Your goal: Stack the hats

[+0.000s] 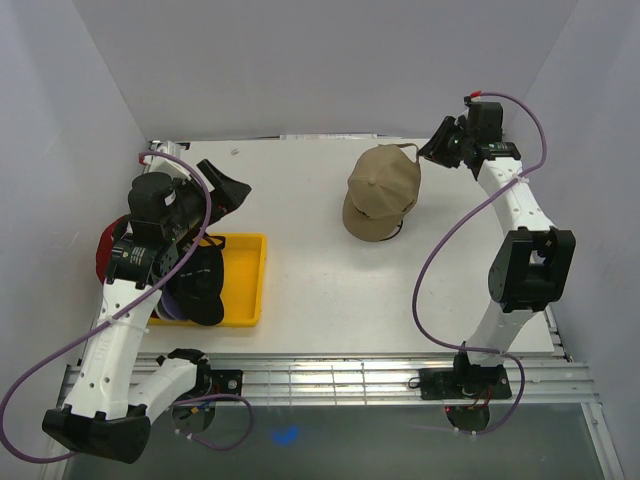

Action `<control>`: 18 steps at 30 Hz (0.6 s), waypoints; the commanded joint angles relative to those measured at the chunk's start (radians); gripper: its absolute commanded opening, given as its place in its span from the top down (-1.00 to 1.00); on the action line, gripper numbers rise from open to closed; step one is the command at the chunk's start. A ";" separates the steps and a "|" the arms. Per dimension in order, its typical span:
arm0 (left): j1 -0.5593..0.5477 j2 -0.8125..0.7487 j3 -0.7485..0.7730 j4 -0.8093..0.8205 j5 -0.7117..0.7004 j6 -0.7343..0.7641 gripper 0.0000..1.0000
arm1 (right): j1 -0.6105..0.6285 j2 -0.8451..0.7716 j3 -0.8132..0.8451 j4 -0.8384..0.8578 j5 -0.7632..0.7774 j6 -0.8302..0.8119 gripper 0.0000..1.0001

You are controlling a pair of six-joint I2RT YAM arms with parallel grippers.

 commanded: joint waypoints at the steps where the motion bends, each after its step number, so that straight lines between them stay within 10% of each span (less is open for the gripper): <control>1: -0.004 -0.016 0.006 -0.016 -0.016 0.015 -0.89 | 0.008 -0.029 0.024 0.008 0.025 -0.030 0.29; 18: -0.004 -0.022 -0.005 -0.016 -0.012 0.013 -0.89 | 0.016 -0.123 -0.047 0.046 0.047 -0.031 0.23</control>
